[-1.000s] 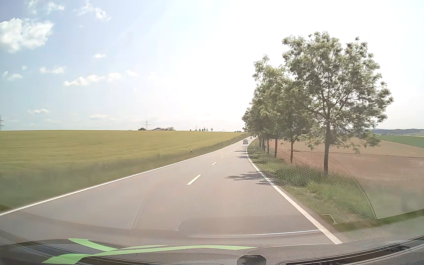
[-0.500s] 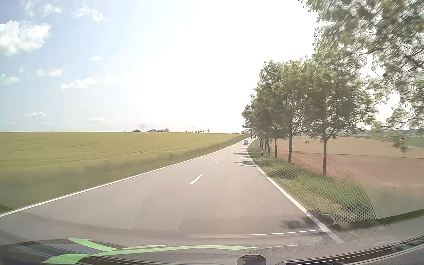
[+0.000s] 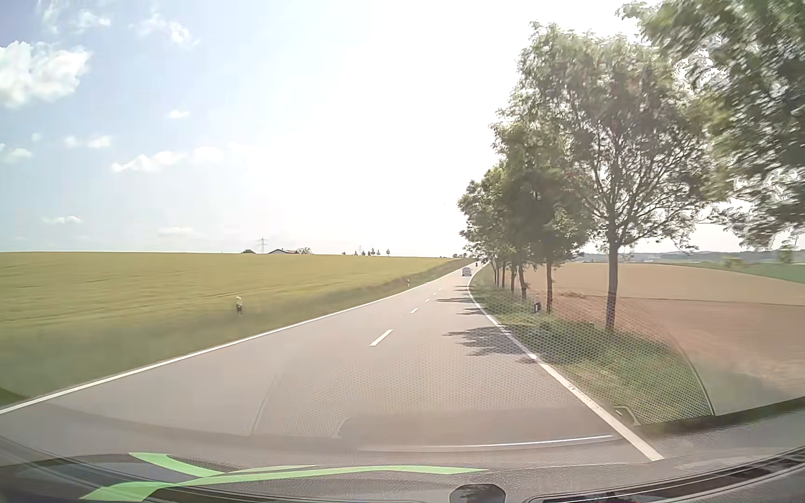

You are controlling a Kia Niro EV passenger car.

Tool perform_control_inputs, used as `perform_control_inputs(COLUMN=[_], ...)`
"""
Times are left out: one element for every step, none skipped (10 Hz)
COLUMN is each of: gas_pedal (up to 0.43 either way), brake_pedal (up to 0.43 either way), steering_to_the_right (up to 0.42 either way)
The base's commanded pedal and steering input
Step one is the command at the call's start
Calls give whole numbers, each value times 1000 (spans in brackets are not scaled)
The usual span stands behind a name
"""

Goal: Follow the waypoints while adhering to traffic rules and regulations

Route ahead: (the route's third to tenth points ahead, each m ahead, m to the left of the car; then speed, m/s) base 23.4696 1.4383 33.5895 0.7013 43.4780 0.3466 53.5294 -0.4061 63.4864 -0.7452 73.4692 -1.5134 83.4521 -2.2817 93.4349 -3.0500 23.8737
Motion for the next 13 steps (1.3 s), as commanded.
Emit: perform_control_inputs(gas_pedal=[130, 118, 110, 110, 110, 39, 20, 20, 28, 39, 39, 47, 59], brake_pedal=[0, 0, 0, 0, 0, 0, 0, 0, 0, 0, 0, 0, 0], steering_to_the_right=[6, 6, 6, 6, 5, 5, 5, 5, 4, 4, 3, 4, 3])
